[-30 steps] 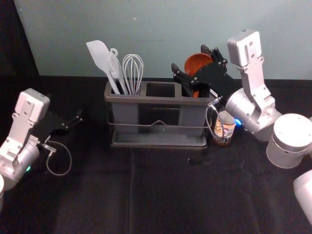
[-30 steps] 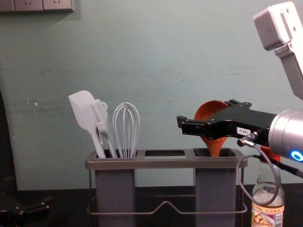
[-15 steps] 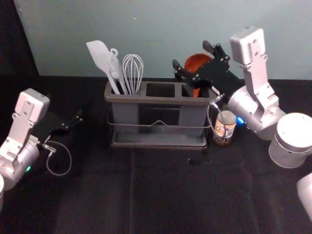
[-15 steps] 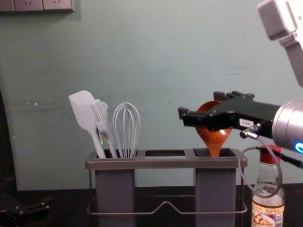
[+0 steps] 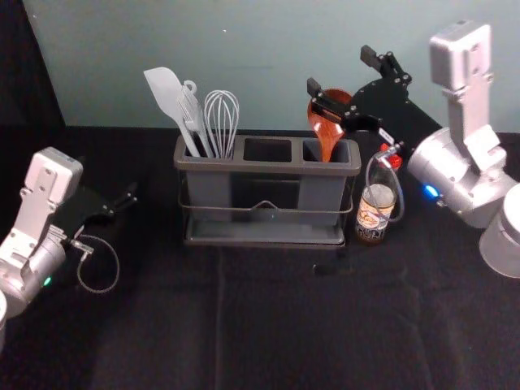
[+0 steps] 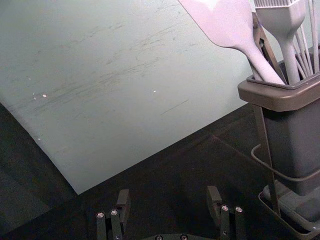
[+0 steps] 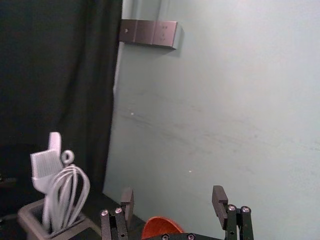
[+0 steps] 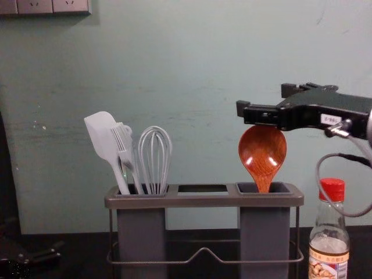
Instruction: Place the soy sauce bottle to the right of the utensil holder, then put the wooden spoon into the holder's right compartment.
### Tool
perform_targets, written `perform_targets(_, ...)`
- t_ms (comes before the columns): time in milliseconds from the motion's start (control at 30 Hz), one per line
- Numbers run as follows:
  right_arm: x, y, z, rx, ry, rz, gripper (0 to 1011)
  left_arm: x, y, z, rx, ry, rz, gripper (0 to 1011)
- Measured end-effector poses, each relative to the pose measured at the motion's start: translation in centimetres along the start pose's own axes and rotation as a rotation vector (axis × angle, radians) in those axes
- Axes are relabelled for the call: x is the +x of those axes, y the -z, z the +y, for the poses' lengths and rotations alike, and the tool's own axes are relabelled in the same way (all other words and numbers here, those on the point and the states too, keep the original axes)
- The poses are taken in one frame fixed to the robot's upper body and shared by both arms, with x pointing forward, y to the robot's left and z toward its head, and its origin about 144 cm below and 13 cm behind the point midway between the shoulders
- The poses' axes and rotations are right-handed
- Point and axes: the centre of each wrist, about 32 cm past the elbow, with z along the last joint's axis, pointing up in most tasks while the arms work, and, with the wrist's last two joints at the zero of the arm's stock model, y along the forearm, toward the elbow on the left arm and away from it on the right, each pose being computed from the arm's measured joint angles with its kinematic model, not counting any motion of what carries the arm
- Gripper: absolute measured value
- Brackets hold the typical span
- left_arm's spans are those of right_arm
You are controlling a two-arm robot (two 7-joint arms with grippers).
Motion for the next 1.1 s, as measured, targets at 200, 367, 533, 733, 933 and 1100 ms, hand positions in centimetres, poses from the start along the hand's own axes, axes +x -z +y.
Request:
perform_targets(200,1.2,-1.0,-1.8,-0.025,-0.072,0.027,1002,0.0,0.0,0.0,0.000,0.000,0.000,1005)
perform_targets(367,2.4,-1.0,-3.7,-0.048,-0.141,0.069,1002,0.0,0.0,0.0,0.000,0.000,0.000,1005)
perform_targets(533,3.3,-0.8,-5.3,-0.053,-0.189,0.087,1002,0.0,0.0,0.0,0.000,0.000,0.000,1005)
perform_targets(733,4.3,-0.3,-7.4,-0.059,-0.248,0.108,1002,0.0,0.0,0.0,0.000,0.000,0.000,1005)
perform_targets(933,4.5,0.4,-8.9,-0.090,-0.296,0.122,1002,0.0,0.0,0.0,0.000,0.000,0.000,1005)
perform_targets(1100,4.5,1.3,-10.0,-0.133,-0.326,0.138,1002,0.0,0.0,0.0,0.000,0.000,0.000,1005)
